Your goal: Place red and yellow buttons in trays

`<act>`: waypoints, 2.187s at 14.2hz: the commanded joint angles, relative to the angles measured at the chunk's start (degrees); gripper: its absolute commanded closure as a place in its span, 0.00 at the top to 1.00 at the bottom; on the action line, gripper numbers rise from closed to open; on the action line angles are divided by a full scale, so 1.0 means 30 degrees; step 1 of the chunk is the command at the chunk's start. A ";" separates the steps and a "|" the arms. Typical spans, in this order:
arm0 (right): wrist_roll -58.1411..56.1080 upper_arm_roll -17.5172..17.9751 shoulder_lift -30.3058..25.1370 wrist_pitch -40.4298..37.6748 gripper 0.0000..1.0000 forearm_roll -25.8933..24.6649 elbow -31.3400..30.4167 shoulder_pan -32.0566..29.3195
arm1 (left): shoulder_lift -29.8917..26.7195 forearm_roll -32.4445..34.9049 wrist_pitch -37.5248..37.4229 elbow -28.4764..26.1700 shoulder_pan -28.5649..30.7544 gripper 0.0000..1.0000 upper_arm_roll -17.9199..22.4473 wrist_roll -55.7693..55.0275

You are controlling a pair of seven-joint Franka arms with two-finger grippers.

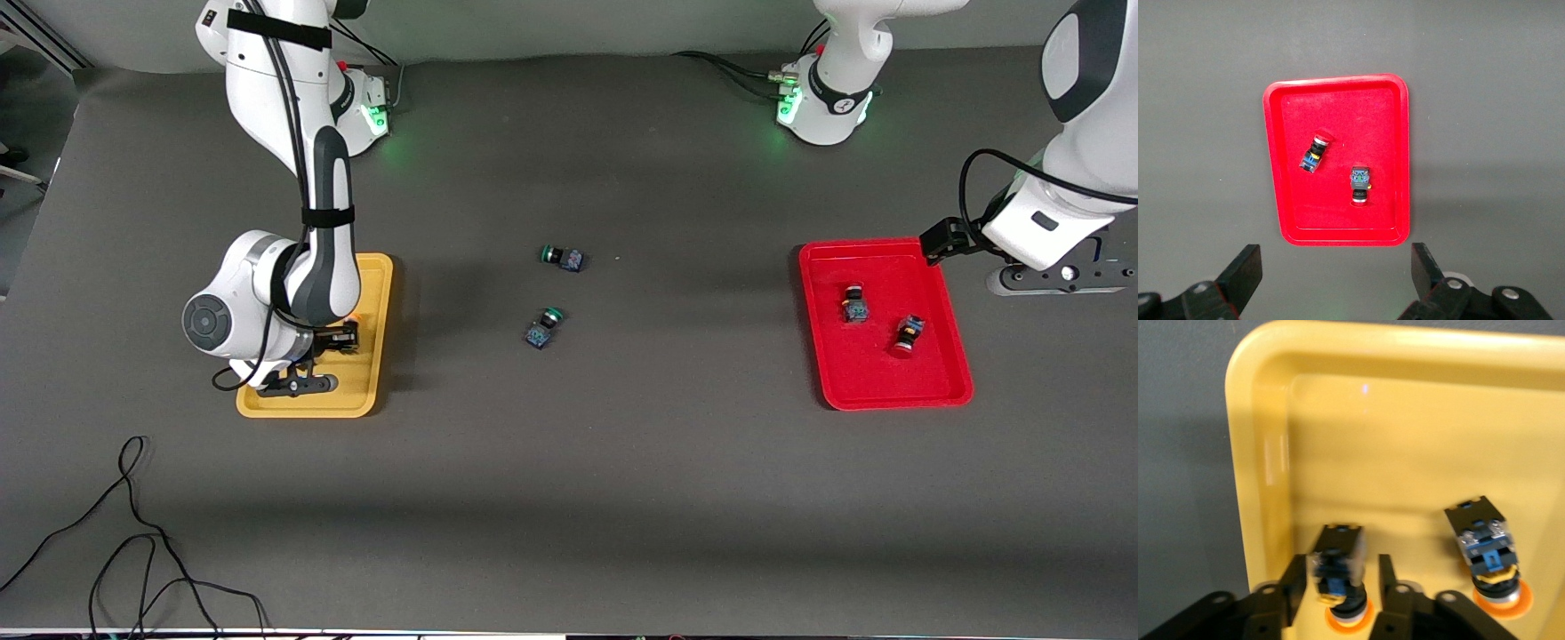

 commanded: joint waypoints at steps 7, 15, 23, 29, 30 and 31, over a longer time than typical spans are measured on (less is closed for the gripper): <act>0.4216 -0.3513 -0.1104 -0.5076 1.00 -0.1882 0.5455 0.0923 | 0.0148 -0.0194 -0.0978 0.0815 -0.0013 0.99 -0.0098 0.0347; 0.7151 -0.8177 -0.1687 -1.0359 1.00 -0.3841 1.0498 0.3476 | 0.0441 -0.0399 -0.1684 0.1434 -0.0129 0.99 -0.0273 0.0172; 1.1168 0.7602 -1.0299 -0.9570 1.00 -1.2903 1.0505 -0.8375 | 0.0734 -0.0399 -0.1655 0.1464 -0.0159 0.99 -0.0303 0.0288; 1.0497 1.4344 -1.2967 -0.8018 1.00 -1.2991 0.7490 -1.6055 | 0.0705 -0.0457 -0.2006 0.1464 -0.0071 0.99 -0.0274 0.0318; 0.9943 1.5049 -1.3028 -0.8017 1.00 -1.3281 0.7400 -1.6936 | 0.0705 -0.0457 -0.2210 0.1464 -0.0071 0.99 -0.0274 0.0347; 0.9328 1.5521 -1.3028 -0.7988 1.00 -1.3574 0.7428 -1.7641 | 0.0705 -0.0457 -0.2270 0.1464 -0.0071 0.99 -0.0274 0.0347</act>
